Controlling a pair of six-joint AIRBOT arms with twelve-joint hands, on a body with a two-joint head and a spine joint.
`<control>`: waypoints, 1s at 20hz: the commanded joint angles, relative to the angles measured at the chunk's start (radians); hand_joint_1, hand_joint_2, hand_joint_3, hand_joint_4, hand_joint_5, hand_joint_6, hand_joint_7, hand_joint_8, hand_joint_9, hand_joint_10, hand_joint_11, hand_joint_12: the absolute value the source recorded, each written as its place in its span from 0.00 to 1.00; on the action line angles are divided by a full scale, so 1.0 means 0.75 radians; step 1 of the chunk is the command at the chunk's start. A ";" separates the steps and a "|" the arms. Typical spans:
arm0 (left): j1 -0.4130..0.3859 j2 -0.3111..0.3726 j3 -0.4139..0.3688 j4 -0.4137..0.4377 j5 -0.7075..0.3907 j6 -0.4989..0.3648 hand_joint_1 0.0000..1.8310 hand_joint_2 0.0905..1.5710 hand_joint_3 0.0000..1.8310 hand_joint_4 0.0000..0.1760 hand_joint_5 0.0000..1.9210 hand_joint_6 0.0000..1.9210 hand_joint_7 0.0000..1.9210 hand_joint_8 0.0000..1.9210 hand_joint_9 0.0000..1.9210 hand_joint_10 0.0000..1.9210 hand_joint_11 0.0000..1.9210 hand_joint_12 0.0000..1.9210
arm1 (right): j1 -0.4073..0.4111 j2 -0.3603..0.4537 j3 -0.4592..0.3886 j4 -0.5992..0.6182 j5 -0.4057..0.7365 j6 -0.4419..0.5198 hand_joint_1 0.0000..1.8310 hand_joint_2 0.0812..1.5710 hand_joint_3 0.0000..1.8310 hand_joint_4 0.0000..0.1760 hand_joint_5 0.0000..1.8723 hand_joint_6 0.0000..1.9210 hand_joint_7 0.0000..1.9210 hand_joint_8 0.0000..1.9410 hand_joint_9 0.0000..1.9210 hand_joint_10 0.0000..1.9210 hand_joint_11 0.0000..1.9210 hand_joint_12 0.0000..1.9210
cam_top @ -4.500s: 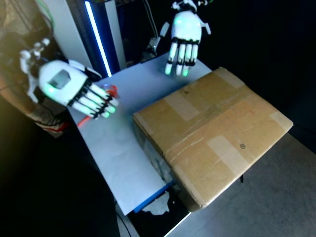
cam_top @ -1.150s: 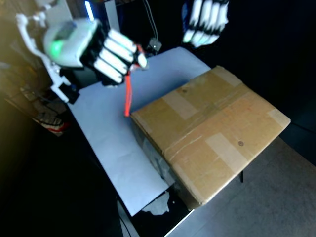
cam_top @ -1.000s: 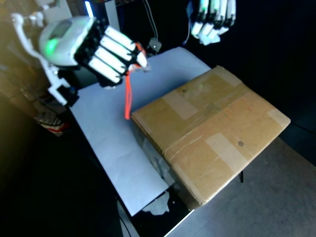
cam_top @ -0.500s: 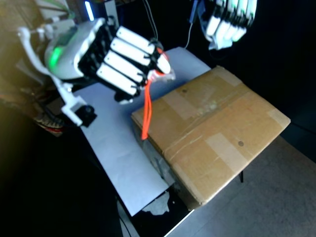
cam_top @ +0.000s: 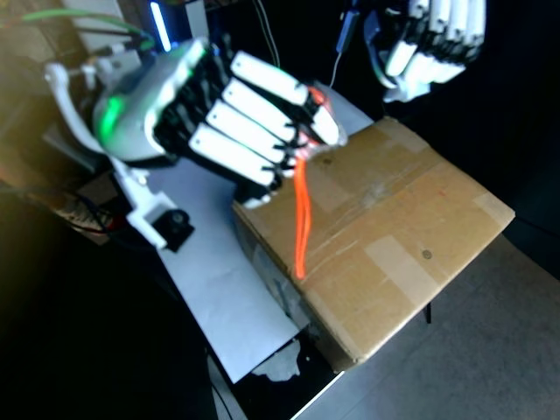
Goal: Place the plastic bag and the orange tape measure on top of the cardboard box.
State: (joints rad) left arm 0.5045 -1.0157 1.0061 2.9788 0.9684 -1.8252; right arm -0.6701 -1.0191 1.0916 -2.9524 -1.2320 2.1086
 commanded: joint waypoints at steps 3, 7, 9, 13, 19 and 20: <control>-0.030 -0.046 0.043 0.044 0.108 0.001 0.74 0.74 0.00 0.00 0.36 0.65 0.44 0.62 0.45 0.73 0.42 0.80 | 0.043 -0.040 0.041 -0.035 -0.101 0.003 0.69 0.69 0.00 0.00 0.50 0.53 0.57 0.51 0.58 0.69 0.53 0.85; -0.034 -0.092 0.092 0.044 0.046 -0.001 0.74 0.74 0.00 0.00 0.37 0.58 0.44 0.67 0.46 0.77 0.44 0.88 | 0.043 -0.073 0.087 -0.001 -0.059 0.003 0.69 0.74 0.00 0.00 0.51 0.50 0.57 0.54 0.61 0.74 0.57 0.89; -0.035 -0.111 0.112 0.044 0.011 -0.001 0.75 0.74 0.00 0.00 0.38 0.56 0.45 0.66 0.44 0.78 0.39 0.89 | 0.043 -0.093 0.110 0.018 -0.027 0.003 0.69 0.73 0.00 0.00 0.49 0.55 0.59 0.48 0.61 0.68 0.59 0.82; -0.041 -0.155 0.171 0.044 -0.058 -0.004 0.74 0.74 0.00 0.00 0.38 0.55 0.43 0.68 0.46 0.77 0.44 0.85 | 0.042 -0.136 0.180 0.052 0.054 0.003 0.69 0.76 0.00 0.00 0.45 0.61 0.53 0.56 0.56 0.71 0.54 0.84; -0.042 -0.197 0.238 0.044 -0.159 -0.010 0.74 0.76 0.00 0.00 0.35 0.63 0.40 0.70 0.42 0.79 0.41 0.82 | 0.042 -0.195 0.256 0.108 0.163 0.003 0.75 0.72 0.00 0.00 0.45 0.61 0.53 0.49 0.50 0.63 0.48 0.81; -0.042 -0.201 0.244 0.044 -0.174 -0.010 0.74 0.77 0.00 0.00 0.34 0.64 0.38 0.72 0.41 0.81 0.40 0.84 | 0.042 -0.197 0.259 0.113 0.171 0.003 0.76 0.71 0.00 0.00 0.45 0.61 0.52 0.50 0.50 0.63 0.47 0.81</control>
State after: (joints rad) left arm 0.4881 -1.1641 1.1885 2.9822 0.7242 -1.8301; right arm -0.6514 -1.1645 1.2839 -2.8532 -1.0084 2.1098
